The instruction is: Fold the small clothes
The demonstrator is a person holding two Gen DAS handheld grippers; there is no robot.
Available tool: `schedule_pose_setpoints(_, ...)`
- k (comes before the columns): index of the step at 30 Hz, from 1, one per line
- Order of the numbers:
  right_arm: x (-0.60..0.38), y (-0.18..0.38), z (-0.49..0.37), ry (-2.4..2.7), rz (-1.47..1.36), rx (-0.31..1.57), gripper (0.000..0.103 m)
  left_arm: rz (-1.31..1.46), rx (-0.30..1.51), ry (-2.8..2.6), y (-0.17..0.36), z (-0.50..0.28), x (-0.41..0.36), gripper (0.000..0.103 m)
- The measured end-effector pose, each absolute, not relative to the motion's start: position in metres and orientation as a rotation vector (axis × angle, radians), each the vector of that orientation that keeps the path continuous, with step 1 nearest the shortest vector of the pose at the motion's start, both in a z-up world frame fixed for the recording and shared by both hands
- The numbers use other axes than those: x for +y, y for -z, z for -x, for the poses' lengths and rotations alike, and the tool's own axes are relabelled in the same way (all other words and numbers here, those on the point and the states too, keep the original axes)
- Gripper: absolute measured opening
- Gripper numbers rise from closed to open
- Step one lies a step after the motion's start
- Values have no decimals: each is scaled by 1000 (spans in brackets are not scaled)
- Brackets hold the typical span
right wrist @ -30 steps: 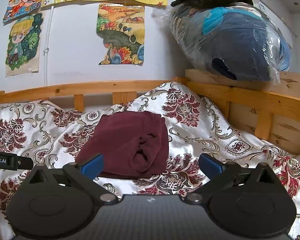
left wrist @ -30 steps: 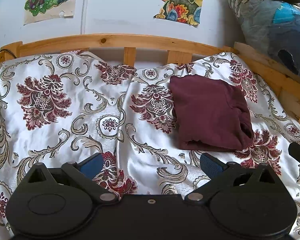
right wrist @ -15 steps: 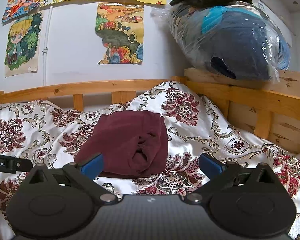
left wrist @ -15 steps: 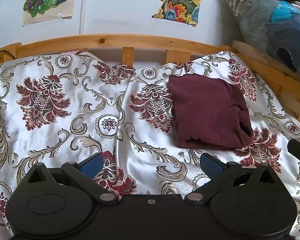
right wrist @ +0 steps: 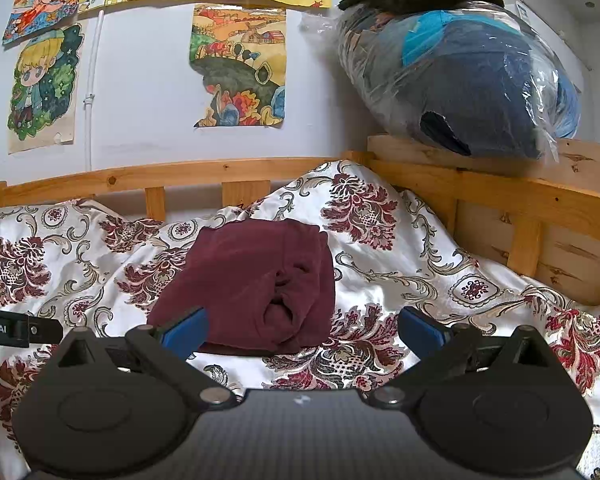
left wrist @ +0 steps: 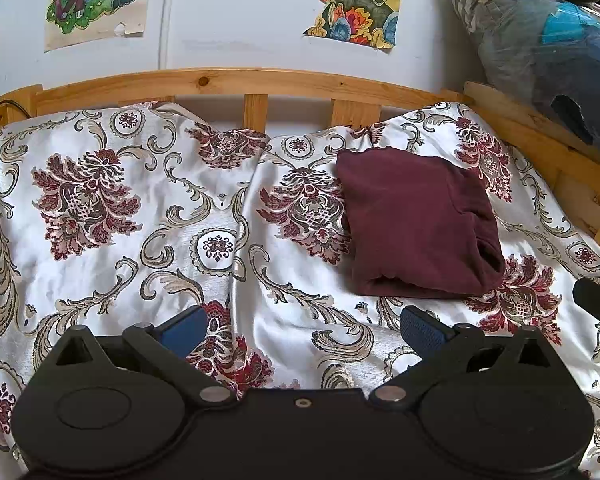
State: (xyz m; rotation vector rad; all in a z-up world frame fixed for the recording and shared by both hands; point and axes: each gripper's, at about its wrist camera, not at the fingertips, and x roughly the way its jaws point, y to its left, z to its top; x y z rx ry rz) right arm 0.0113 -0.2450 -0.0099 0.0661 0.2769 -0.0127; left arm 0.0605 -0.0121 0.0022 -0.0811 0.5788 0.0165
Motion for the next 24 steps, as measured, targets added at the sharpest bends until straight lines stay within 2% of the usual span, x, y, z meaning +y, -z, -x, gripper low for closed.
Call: schedule_pose_setpoints(24,-246,12,-12,13,-66,283,103,79,594,-10,1,-60,-13,102)
